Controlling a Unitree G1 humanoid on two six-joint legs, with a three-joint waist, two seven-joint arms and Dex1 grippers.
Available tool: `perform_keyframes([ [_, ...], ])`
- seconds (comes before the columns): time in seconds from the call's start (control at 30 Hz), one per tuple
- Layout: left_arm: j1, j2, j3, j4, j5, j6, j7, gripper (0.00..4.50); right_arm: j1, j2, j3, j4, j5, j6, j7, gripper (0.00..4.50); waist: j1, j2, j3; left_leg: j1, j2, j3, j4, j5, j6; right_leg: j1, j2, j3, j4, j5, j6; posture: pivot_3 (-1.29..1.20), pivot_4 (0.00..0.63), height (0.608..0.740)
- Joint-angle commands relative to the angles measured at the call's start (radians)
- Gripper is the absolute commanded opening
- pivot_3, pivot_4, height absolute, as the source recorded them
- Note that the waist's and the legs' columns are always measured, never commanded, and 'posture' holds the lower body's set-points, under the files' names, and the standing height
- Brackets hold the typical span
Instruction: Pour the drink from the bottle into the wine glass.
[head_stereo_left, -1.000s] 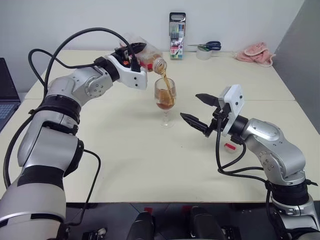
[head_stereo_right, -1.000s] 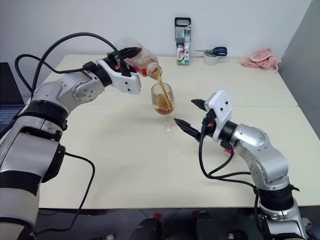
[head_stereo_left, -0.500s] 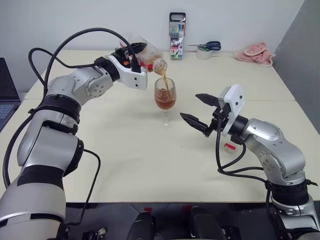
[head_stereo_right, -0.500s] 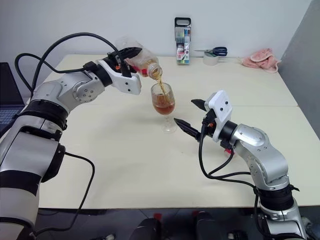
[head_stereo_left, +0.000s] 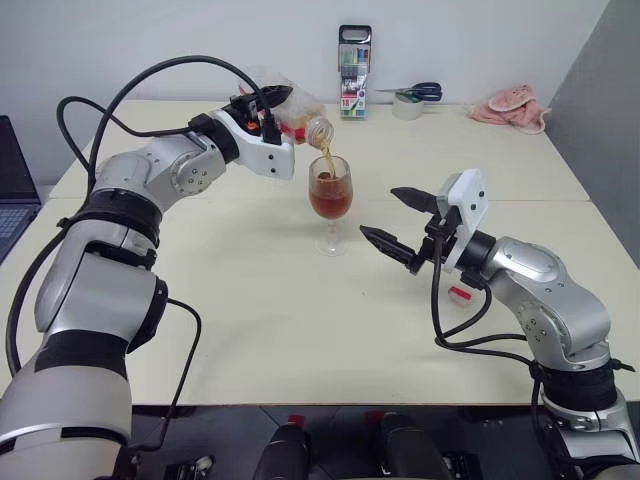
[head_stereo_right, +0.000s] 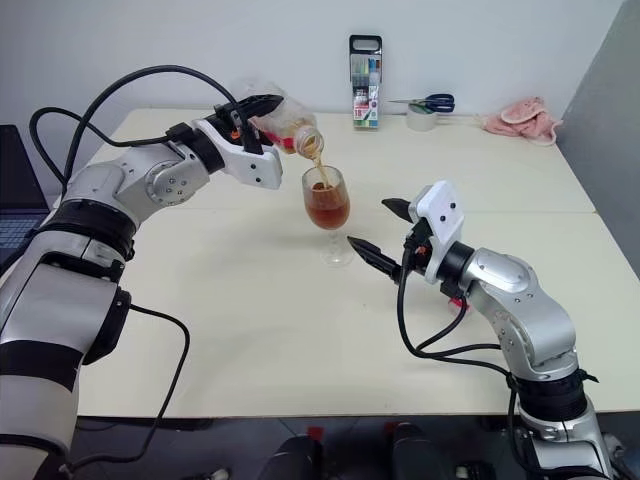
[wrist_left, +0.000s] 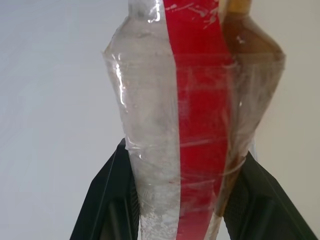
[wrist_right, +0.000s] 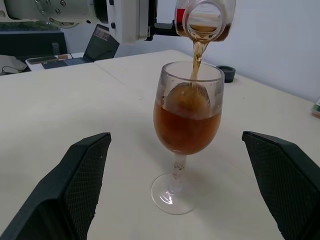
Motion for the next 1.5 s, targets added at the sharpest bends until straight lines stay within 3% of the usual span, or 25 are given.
perform_keyframes([
  [0.03, 0.004, -0.002, 0.050, -0.007, -0.068, 0.014, -0.026, 1.69, -0.007, 0.011, -0.015, -0.037, 0.018, -0.015, -0.006, 4.50, 0.000, 0.000, 0.000, 0.000, 0.000, 0.000, 0.000, 0.000, 0.000, 0.000, 0.000, 0.000, 0.000, 0.000, 0.000, 0.00, 0.150, 0.740],
  [0.3, 0.076, -0.042, 0.131, -0.042, -0.216, 0.049, -0.134, 1.69, -0.024, 0.043, -0.009, -0.036, 0.006, -0.063, -0.006, 4.50, -0.002, 0.000, 0.000, 0.000, 0.000, 0.000, 0.000, 0.001, -0.002, 0.000, 0.000, 0.000, 0.000, 0.000, 0.000, 0.00, 0.150, 0.740],
  [0.4, 0.132, -0.086, 0.214, -0.080, -0.345, 0.101, -0.206, 1.69, -0.049, 0.067, -0.004, -0.022, -0.020, -0.103, -0.025, 4.50, -0.002, 0.000, 0.000, 0.000, 0.000, 0.000, 0.001, 0.001, -0.002, 0.000, 0.000, 0.000, 0.001, 0.000, 0.000, 0.00, 0.150, 0.740],
  [0.6, 0.263, -0.140, 0.420, -0.228, -0.615, 0.345, -0.335, 1.69, -0.079, 0.060, 0.037, -0.032, -0.022, -0.083, -0.002, 4.50, -0.007, 0.000, 0.000, 0.000, 0.001, -0.001, 0.001, 0.001, -0.002, 0.000, 0.000, 0.000, 0.001, 0.000, 0.000, 0.00, 0.150, 0.740],
  [0.73, 0.467, -0.162, 0.602, -0.402, -0.870, 0.630, -0.439, 1.69, -0.110, -0.009, 0.151, -0.071, -0.027, 0.074, 0.036, 4.50, -0.023, 0.002, -0.002, 0.002, 0.001, 0.000, 0.001, 0.001, -0.002, -0.001, -0.001, 0.001, 0.003, 0.000, 0.000, 0.00, 0.150, 0.740],
  [0.87, 0.653, -0.160, 0.702, -0.592, -0.991, 0.799, -0.467, 1.69, -0.154, 0.017, 0.181, -0.070, -0.008, 0.115, 0.037, 4.50, -0.036, 0.002, -0.001, 0.002, 0.001, -0.001, 0.001, 0.001, -0.002, -0.001, 0.000, 0.000, 0.004, 0.000, 0.000, 0.00, 0.150, 0.740],
  [1.07, 0.811, -0.174, 0.768, -0.735, -1.069, 0.916, -0.459, 1.69, -0.205, 0.045, 0.217, -0.027, -0.019, 0.111, 0.061, 4.50, -0.019, -0.002, -0.004, 0.002, 0.001, -0.003, 0.002, 0.001, -0.002, 0.000, -0.001, -0.001, 0.004, 0.000, 0.000, 0.00, 0.150, 0.740],
  [1.37, 0.850, -0.176, 0.780, -0.750, -1.081, 0.950, -0.460, 1.69, -0.231, 0.060, 0.238, 0.003, -0.033, 0.098, 0.095, 4.50, -0.004, -0.003, -0.005, 0.002, 0.001, -0.002, 0.002, 0.001, -0.002, 0.001, -0.001, 0.000, 0.003, 0.000, 0.000, 0.00, 0.150, 0.740],
  [1.5, 0.848, -0.179, 0.786, -0.738, -1.087, 0.957, -0.459, 2.97, -0.233, 0.072, 0.241, 0.010, -0.039, 0.097, 0.100, 4.50, -0.004, -0.003, -0.005, 0.003, 0.001, -0.001, 0.002, 0.001, -0.002, 0.001, -0.001, 0.000, 0.003, 0.000, 0.000, 0.00, 0.150, 0.740],
])
